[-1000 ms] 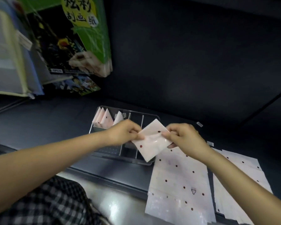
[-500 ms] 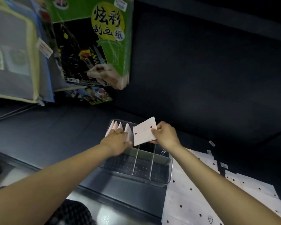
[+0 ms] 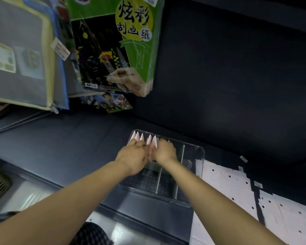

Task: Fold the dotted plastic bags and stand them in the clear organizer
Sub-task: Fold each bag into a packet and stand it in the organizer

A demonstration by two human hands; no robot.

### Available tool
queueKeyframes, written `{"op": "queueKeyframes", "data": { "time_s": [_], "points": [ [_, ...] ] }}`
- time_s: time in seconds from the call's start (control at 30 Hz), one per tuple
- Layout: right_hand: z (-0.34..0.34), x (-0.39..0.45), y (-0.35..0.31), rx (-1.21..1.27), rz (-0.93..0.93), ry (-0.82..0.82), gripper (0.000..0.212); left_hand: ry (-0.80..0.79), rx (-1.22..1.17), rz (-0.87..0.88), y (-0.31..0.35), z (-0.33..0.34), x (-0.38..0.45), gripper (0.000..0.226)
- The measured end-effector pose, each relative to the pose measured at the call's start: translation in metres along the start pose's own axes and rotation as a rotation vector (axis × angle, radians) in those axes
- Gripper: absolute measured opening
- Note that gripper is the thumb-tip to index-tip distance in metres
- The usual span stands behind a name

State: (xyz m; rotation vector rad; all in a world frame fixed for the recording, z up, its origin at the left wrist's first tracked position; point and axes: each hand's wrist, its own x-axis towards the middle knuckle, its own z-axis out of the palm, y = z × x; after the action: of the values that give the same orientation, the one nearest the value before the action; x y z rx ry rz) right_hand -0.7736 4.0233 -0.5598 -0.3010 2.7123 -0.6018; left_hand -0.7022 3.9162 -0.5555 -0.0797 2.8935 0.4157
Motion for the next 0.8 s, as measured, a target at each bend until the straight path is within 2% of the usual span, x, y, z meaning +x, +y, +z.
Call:
{"op": "queueKeyframes", "data": {
  "time_s": [0.07,0.13,0.23,0.33,0.43,0.57,0.7,0.8],
  "points": [
    [0.006,0.005,0.001,0.129,0.028,-0.069,0.024,0.015,0.0,-0.008,-0.004,0.0,-0.001,0.046],
    [0.009,0.008,0.001,0.232,0.061,-0.107,0.034,0.064,-0.011,-0.024,-0.007,0.002,-0.001,0.047],
    [0.012,0.012,0.003,0.387,0.097,-0.158,0.035,0.153,-0.046,-0.019,-0.008,0.003,-0.003,0.042],
    [0.013,0.013,0.006,0.621,0.109,-0.263,0.041,0.131,0.014,0.046,-0.006,0.006,-0.004,0.039],
    [0.012,0.01,0.009,0.747,0.103,-0.327,0.039,0.071,0.085,0.011,-0.008,0.007,-0.003,0.04],
    [-0.004,-0.009,0.028,0.654,-0.01,-0.212,0.025,0.041,0.205,-0.043,-0.007,0.002,-0.003,0.04],
    [-0.035,-0.054,0.091,0.725,-0.082,-0.107,0.015,0.025,0.23,0.015,0.015,0.004,-0.008,0.041],
    [-0.051,-0.099,0.166,0.715,-0.001,-0.065,0.016,0.176,0.205,0.161,0.054,0.017,-0.018,0.04]
  ]
}}
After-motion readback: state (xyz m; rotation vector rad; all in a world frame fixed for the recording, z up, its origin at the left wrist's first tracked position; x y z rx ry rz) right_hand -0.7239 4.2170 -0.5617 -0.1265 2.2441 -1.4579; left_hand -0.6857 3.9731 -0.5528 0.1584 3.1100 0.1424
